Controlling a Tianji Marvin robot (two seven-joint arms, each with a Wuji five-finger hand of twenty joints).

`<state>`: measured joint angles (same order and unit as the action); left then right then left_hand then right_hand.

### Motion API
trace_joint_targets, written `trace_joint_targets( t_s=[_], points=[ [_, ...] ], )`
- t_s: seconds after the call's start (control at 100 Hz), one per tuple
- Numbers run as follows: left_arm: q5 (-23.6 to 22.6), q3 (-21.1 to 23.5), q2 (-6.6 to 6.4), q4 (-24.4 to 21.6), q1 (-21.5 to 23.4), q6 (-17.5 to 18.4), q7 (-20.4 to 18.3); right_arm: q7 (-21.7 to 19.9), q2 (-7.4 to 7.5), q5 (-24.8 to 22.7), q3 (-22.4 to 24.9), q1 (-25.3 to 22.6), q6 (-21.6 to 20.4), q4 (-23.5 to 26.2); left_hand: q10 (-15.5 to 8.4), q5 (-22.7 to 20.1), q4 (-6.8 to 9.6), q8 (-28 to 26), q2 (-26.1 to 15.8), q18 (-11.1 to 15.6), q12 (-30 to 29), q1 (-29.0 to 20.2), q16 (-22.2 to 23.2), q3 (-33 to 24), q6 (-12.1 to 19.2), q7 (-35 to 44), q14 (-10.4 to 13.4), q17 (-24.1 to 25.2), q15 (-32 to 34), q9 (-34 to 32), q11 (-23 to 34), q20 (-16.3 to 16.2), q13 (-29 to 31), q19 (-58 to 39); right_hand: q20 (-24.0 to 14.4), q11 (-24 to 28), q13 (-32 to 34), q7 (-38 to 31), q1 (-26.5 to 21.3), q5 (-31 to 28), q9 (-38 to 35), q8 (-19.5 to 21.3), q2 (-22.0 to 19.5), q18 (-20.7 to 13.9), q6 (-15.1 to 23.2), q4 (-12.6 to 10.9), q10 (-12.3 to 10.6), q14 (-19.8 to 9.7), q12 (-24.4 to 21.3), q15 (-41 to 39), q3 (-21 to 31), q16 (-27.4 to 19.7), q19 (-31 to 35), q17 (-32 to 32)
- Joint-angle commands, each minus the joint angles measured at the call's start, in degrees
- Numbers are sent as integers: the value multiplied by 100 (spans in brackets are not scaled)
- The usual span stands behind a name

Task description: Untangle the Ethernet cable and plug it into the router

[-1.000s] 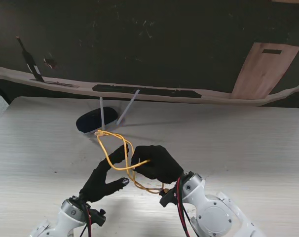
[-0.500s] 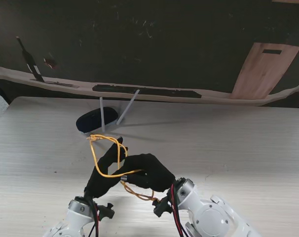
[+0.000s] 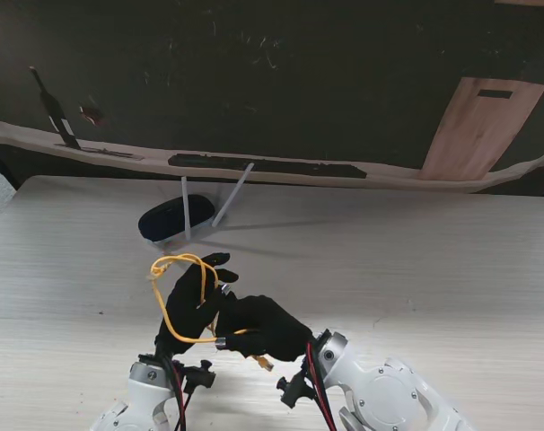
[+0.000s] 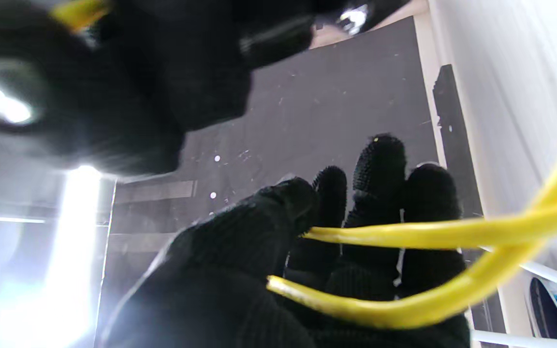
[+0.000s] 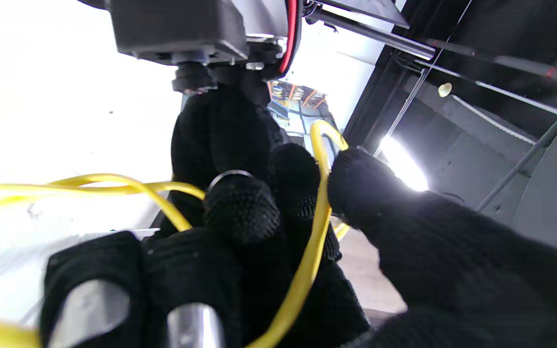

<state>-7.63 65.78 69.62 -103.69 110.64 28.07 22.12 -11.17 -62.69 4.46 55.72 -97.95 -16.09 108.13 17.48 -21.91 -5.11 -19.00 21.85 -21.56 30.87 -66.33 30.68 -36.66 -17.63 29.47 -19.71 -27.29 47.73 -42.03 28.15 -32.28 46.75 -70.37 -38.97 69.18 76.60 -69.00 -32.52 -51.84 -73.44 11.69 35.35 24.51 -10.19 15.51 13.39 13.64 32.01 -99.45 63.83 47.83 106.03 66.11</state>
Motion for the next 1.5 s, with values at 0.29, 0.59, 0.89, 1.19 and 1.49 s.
trace_joint_targets(
  t_s=[0.29, 0.59, 0.89, 1.19, 1.49],
  points=[
    [372, 164, 141, -196, 201, 51, 205, -753, 186, -287, 342, -95, 409, 27, -132, -873, 49, -139, -735, -151, -137, -60, 445, 2160, 180, 1036, 464, -3326, 3979, -1443, 2272, 402, 2600, -3933, -1982, 526, -163, 208, 176, -51, -859, 12, 909, -760, 104, 121, 959, -923, -57, -283, -11, 212, 1395, 307],
    [45, 485, 106, -242, 379, 19, 205, -1080, 327, -1068, 690, -109, 349, -8, -207, -1114, 181, -111, -975, 177, -12, -38, 498, 2820, 215, 955, 352, -3404, 4573, -1726, 2807, 268, 2596, -4614, -1101, 777, -144, -584, 284, -635, -999, 1774, 2535, -804, 687, 464, 542, -1389, 119, -270, 271, 107, 1395, 272],
    [16, 661, 151, -297, 515, -135, 408, -179, 200, -2128, 848, -203, -7, -107, -174, -1211, 228, -50, -854, 335, -11, 188, 576, 2637, 155, 786, 215, -3430, 4764, -1788, 2916, 45, 2587, -4864, -344, 1526, -138, -1088, 445, -2085, -1003, 4467, 2497, -591, 969, -564, -136, -1500, 611, -282, 710, 205, 1352, 176],
    [-180, 785, 93, -263, 571, -209, 268, 940, -87, -2208, 1100, -436, 180, -87, -84, -1441, 232, -68, -783, 291, -27, 215, 592, 2563, 227, 830, 141, -3427, 4766, -1831, 2894, -47, 2583, -4848, -382, 1738, -160, -1070, 1004, -2552, -997, 4967, 142, -32, 814, -643, 197, -1074, 825, -344, 223, 349, 1238, 133],
    [-306, 756, 120, -193, 531, -201, 411, 2448, -404, -2793, 1419, -593, 750, -88, -33, -1506, 217, -148, -723, -145, 23, 179, 566, 2484, 234, 1004, -14, -3382, 4588, -1765, 2912, 34, 2580, -4539, -477, 1829, -167, -1255, 1732, -2590, -1000, 4962, -1343, 80, 758, -654, 311, -946, 852, -372, -293, 431, 1381, 138]
  ],
)
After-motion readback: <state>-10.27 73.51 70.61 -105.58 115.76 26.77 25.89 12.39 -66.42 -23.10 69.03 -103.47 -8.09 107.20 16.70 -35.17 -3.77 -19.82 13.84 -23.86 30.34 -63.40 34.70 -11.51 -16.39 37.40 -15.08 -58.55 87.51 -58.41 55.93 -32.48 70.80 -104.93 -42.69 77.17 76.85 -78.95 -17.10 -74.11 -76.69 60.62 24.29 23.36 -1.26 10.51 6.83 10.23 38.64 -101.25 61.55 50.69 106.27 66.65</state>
